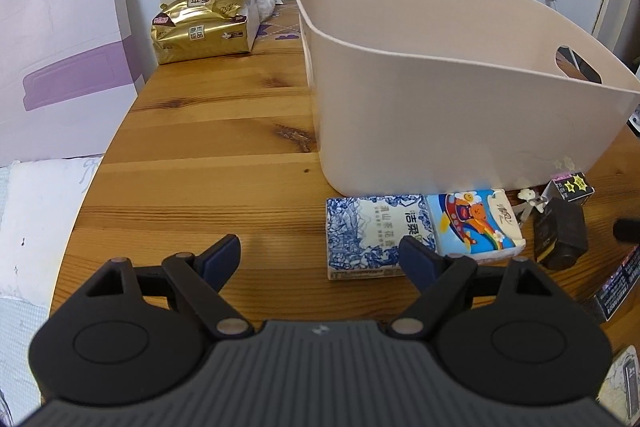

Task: Organize objects
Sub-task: 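Withdraw both tools from the basket back toward the remaining boxes, then push and grasp the long dark snack box with the right tool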

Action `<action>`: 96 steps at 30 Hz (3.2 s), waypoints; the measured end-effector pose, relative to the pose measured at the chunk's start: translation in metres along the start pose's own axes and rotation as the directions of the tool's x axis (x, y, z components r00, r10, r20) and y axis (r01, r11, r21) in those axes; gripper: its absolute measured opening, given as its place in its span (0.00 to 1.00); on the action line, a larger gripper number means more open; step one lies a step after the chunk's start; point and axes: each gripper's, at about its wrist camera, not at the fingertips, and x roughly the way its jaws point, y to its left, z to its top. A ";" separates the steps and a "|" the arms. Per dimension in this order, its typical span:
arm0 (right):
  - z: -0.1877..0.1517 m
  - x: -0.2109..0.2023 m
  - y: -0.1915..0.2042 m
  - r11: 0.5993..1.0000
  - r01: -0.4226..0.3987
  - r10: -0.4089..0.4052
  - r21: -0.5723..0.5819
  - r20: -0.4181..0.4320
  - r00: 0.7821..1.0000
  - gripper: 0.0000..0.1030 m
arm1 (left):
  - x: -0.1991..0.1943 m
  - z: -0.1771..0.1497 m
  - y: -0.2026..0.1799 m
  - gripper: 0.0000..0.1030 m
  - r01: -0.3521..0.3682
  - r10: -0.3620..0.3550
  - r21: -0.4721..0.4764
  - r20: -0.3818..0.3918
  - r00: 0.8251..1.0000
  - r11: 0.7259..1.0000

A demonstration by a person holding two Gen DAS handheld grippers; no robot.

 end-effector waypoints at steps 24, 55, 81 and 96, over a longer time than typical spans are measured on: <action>-0.014 -0.004 -0.032 0.999 0.053 -0.053 0.010 0.001 0.999 0.96 | -0.009 -0.004 -0.005 0.85 0.003 -0.003 -0.008 -0.006 1.000 1.000; -0.014 0.001 -0.031 0.992 0.004 -0.007 0.127 0.021 1.000 0.96 | 0.009 -0.010 -0.010 0.85 0.041 -0.043 -0.042 -0.042 0.998 0.998; -0.028 0.017 0.031 0.999 -0.045 0.045 -0.021 -0.003 0.999 0.97 | 0.023 0.004 -0.004 0.87 0.075 -0.074 -0.198 0.009 0.997 0.977; -0.030 0.015 0.014 1.000 -0.011 0.010 0.018 0.044 0.999 0.83 | 0.021 0.003 0.010 0.94 0.034 -0.032 -0.234 0.012 0.999 0.972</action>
